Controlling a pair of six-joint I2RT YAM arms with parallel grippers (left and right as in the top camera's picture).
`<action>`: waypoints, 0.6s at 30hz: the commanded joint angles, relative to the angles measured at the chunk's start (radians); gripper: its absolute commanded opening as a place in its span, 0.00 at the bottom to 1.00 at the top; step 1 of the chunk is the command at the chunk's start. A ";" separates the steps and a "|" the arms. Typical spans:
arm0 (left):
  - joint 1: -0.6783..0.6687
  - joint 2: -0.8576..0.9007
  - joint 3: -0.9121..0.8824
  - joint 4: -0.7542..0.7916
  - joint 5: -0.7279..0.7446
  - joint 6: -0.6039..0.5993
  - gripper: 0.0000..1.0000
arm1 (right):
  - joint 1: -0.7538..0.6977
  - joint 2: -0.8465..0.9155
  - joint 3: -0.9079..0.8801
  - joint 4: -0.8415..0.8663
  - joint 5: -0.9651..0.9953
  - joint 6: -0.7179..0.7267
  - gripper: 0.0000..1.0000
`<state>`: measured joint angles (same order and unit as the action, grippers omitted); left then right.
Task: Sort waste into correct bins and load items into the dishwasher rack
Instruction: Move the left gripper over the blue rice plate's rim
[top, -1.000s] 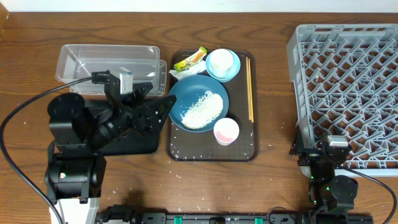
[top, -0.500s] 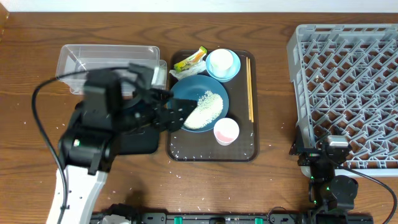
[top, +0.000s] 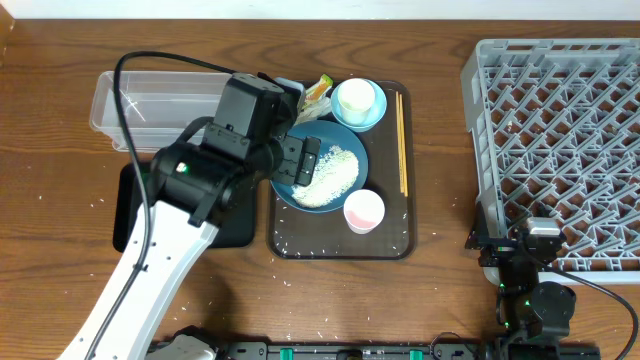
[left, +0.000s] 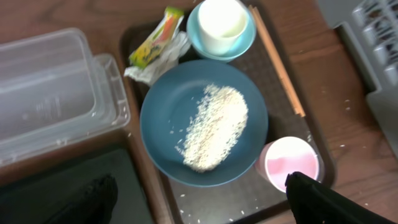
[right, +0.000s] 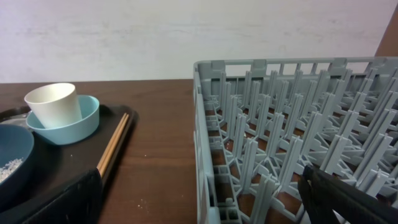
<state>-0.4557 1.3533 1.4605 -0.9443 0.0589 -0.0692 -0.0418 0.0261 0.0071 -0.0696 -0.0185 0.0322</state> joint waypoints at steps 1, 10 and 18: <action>-0.004 0.018 0.016 -0.010 -0.040 -0.089 0.89 | 0.000 0.000 -0.002 -0.003 0.003 -0.011 0.99; -0.004 0.040 0.016 -0.001 -0.041 -0.120 0.89 | 0.000 0.000 -0.002 -0.003 0.003 -0.011 0.99; -0.004 0.160 0.018 -0.087 -0.050 -0.123 0.90 | 0.000 0.000 -0.002 -0.003 0.003 -0.011 0.99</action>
<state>-0.4557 1.4643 1.4609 -1.0180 0.0334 -0.1837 -0.0418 0.0261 0.0071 -0.0696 -0.0181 0.0319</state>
